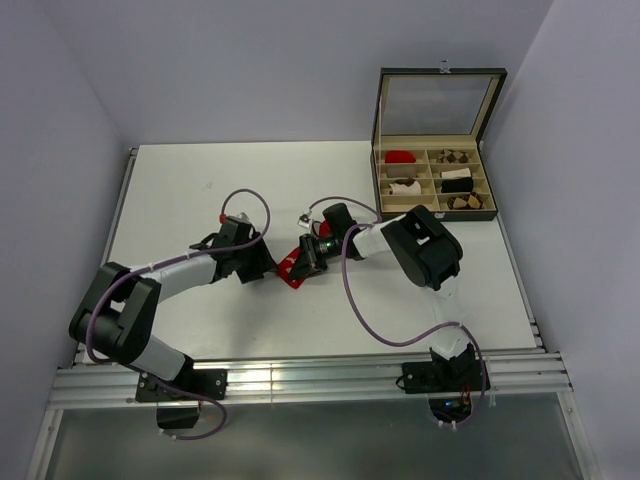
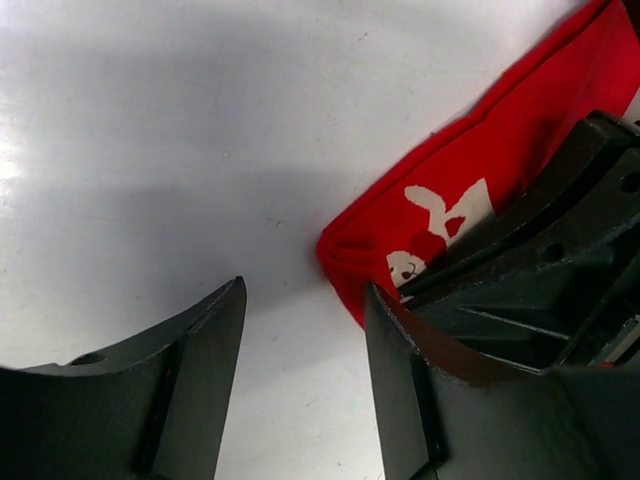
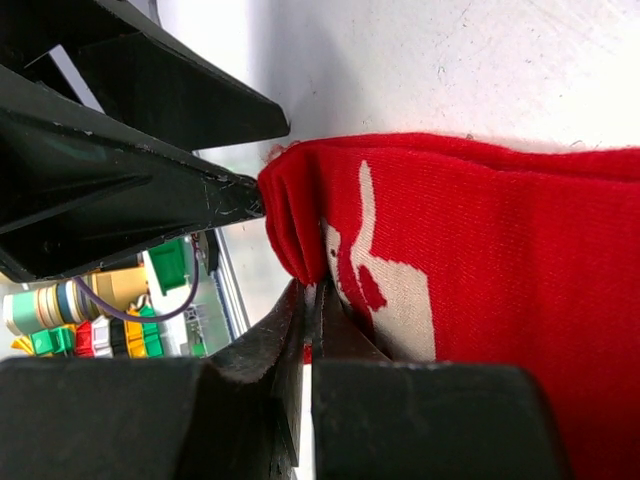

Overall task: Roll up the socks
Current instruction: Roll the sock at the center of the board.

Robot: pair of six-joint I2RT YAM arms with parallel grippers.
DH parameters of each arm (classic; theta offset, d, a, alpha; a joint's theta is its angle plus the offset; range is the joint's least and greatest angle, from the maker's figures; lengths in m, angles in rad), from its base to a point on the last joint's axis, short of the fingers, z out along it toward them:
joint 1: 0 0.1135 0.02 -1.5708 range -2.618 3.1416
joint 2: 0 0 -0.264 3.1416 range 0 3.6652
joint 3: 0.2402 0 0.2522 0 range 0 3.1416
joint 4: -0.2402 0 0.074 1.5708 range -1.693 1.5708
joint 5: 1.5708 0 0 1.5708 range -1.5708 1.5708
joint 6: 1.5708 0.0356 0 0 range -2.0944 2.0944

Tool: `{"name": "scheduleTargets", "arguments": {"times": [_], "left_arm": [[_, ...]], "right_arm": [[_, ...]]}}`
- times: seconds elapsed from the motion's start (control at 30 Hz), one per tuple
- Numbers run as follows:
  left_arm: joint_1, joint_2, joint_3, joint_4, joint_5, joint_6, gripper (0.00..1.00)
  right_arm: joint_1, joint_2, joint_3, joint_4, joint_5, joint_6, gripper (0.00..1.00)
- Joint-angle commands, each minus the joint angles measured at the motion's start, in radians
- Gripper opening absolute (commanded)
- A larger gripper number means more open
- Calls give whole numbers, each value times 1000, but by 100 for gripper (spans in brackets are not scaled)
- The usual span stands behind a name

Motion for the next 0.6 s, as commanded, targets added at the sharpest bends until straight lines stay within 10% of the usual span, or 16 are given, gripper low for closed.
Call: {"name": "scheduleTargets", "arguments": {"times": [0.0,0.57], "left_arm": [[-6,35,15,14,-2,0,57],[-52,137,72,-96,-51,19,37]], "right_arm": [[-7,33,19,-47,51,-22,0],[-4,-36,27,-104,142,-52,8]]}}
